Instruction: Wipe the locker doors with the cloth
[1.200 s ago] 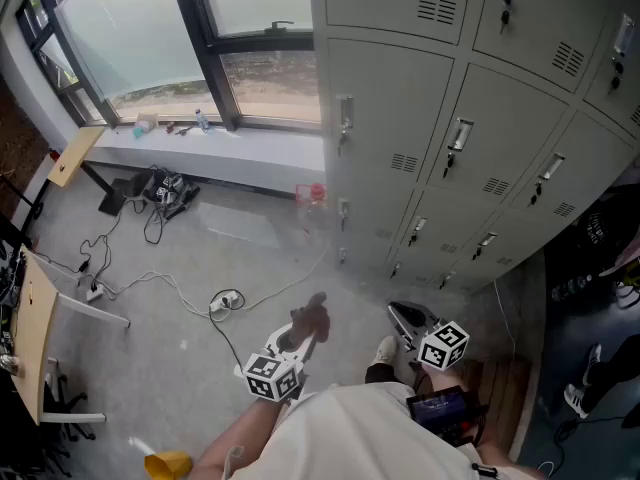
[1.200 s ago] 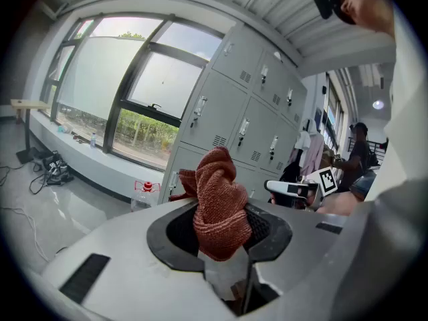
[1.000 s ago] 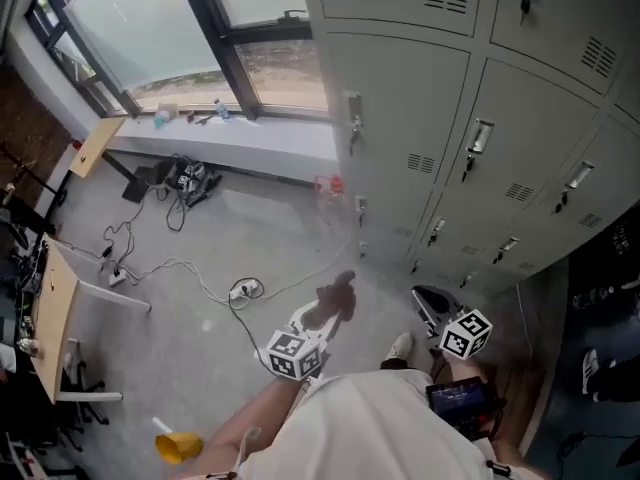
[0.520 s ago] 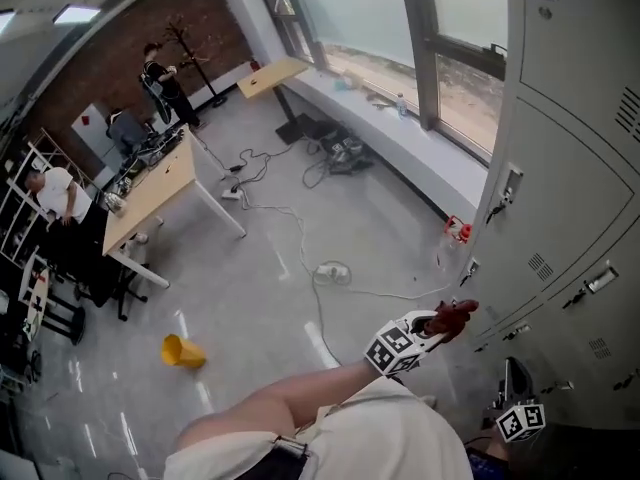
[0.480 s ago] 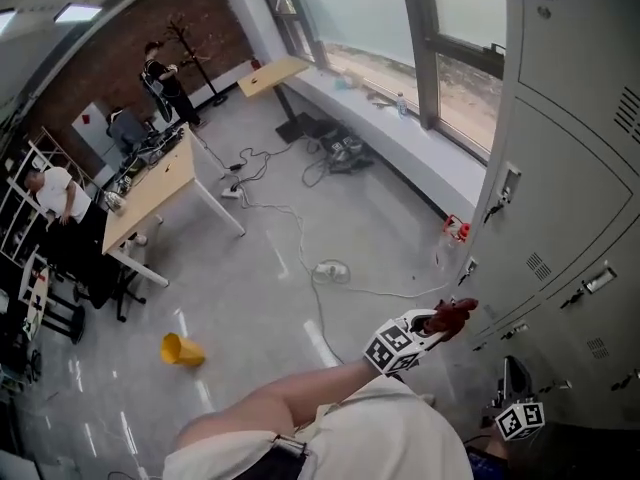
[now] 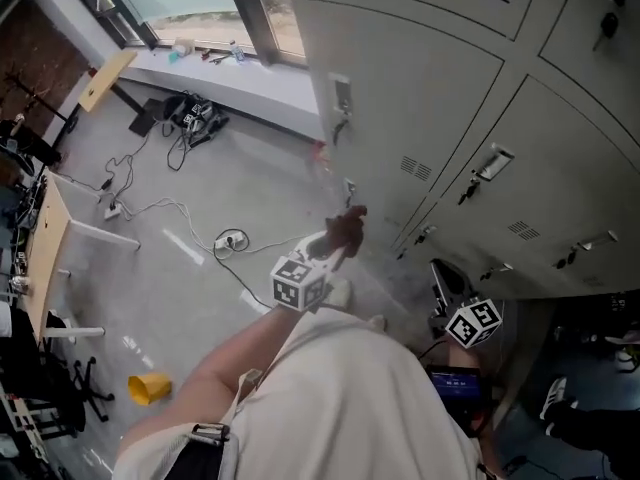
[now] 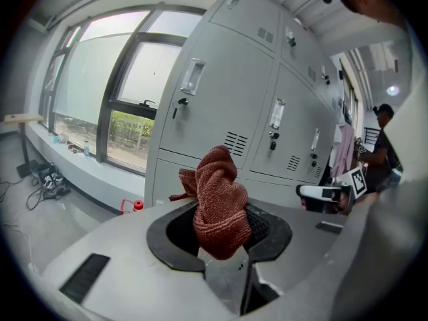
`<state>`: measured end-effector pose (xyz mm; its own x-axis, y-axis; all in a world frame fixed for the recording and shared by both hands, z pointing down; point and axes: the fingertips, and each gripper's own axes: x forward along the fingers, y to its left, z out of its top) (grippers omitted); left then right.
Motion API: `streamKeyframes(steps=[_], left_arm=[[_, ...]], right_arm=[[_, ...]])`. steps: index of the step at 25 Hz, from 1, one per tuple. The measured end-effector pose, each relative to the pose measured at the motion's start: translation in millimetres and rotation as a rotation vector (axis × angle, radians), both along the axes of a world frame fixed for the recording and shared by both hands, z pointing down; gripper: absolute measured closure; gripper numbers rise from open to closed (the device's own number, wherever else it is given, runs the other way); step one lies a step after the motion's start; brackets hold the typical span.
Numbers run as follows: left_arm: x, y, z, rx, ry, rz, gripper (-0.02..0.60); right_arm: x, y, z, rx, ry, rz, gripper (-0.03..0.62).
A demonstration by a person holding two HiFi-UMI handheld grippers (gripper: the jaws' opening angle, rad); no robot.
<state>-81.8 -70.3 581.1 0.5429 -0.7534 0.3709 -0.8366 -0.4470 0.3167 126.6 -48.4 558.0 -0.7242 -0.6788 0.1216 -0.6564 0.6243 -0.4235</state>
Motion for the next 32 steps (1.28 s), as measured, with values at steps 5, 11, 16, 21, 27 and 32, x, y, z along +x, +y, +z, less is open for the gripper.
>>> streamKeyframes(steps=[5, 11, 16, 21, 27, 32], left_arm=[[-39.4, -58.6, 2.7, -0.002, 0.051, -0.148, 0.469], [-92.6, -119.0, -15.7, 0.097, 0.010, -0.247, 0.469], [-122.2, -164.1, -17.2, 0.117, 0.007, -0.341, 0.469], [-90.4, -196.8, 2.1, 0.083, -0.006, -0.230, 0.469], [-80.2, -199.9, 9.7, 0.056, 0.009, -0.194, 0.469], [-53.7, -192.1, 10.5, 0.036, -0.010, -0.126, 0.470]], right_arm=[[14.7, -9.0, -4.3, -0.019, 0.004, 0.107, 0.565], [4.6, -27.8, -8.8, -0.019, 0.071, 0.173, 0.565], [-4.0, -38.9, -6.0, -0.040, 0.137, 0.207, 0.565], [-8.2, -35.3, -4.8, -0.056, 0.155, 0.255, 0.565], [2.6, -31.6, -2.0, -0.063, 0.149, 0.297, 0.565], [14.9, -36.6, -4.4, -0.054, 0.128, 0.297, 0.565]])
